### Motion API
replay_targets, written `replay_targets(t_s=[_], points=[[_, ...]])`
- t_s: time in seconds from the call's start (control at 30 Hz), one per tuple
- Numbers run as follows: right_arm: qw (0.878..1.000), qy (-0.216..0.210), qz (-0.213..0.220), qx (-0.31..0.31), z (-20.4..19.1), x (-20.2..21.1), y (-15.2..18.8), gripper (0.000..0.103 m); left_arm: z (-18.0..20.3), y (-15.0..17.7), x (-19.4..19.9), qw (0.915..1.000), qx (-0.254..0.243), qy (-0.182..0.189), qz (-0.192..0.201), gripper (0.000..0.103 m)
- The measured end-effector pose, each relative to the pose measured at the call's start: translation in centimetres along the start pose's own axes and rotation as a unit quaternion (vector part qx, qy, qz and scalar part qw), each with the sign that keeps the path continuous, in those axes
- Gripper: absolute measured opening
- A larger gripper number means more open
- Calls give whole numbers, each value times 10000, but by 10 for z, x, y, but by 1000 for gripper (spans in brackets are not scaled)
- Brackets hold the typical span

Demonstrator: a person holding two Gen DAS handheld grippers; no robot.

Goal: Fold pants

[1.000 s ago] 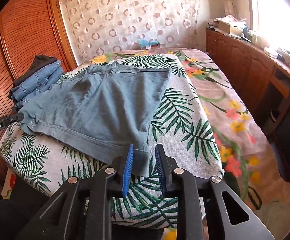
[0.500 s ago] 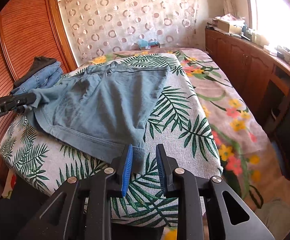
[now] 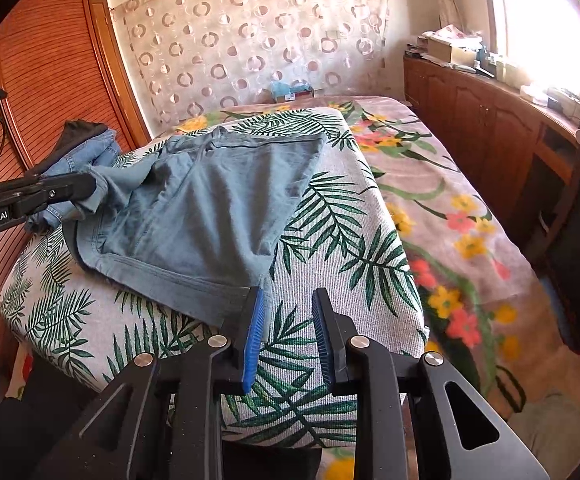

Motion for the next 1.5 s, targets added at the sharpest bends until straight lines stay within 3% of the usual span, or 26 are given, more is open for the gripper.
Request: replay_targets(t_s=[0.1, 0.23, 0.3, 0.37, 0.43, 0.47, 0.73, 0.83, 0.97, 1.33, 1.5], points=[[10000, -4, -1, 17, -2, -1, 0, 25, -4, 5, 3, 10000, -9, -93, -17, 14], [10000, -17, 13, 50, -6, -2, -3, 25, -10, 9, 13, 9999, 19, -133, 48, 30], [10000, -23, 18, 78, -8, -3, -5, 25, -16, 10, 17, 9998, 80, -147, 84, 47], [9999, -32, 27, 100, -10, -4, -6, 25, -21, 12, 19, 9997, 101, -174, 102, 55], [9999, -48, 37, 119, -10, -5, -7, 25, -27, 15, 19, 9995, 126, -262, 119, 77], [9999, -60, 44, 130, -11, -5, -8, 25, -30, 16, 20, 9994, 150, -279, 133, 81], [9991, -342, 63, 254, -28, -13, -12, 26, -61, 47, 12, 9980, 388, -491, -67, 81], [9982, -488, 30, 348, -39, -23, -14, 34, -70, 60, 7, 9972, 457, -568, -181, 81], [9974, -570, -66, 445, -49, -41, -16, 36, -77, 72, -1, 9964, 497, -609, -331, 81], [9934, -942, -345, 556, -64, -74, -25, 36, -82, 78, -7, 9956, 556, -632, -401, 81], [9939, -912, -427, 441, -59, -86, -29, 36, -82, 79, -7, 9956, 567, -636, -393, 81]])
Point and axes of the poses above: each gripper's, at about its wrist camera, not at the fingertips, and x roughly against the way its jaws point, z to its right, y to its underside, the point moved 8 cm from there along -x, roughly the way its jaws point, and after that the axes turned 7 degrees about -y, right-handed, at the moved point
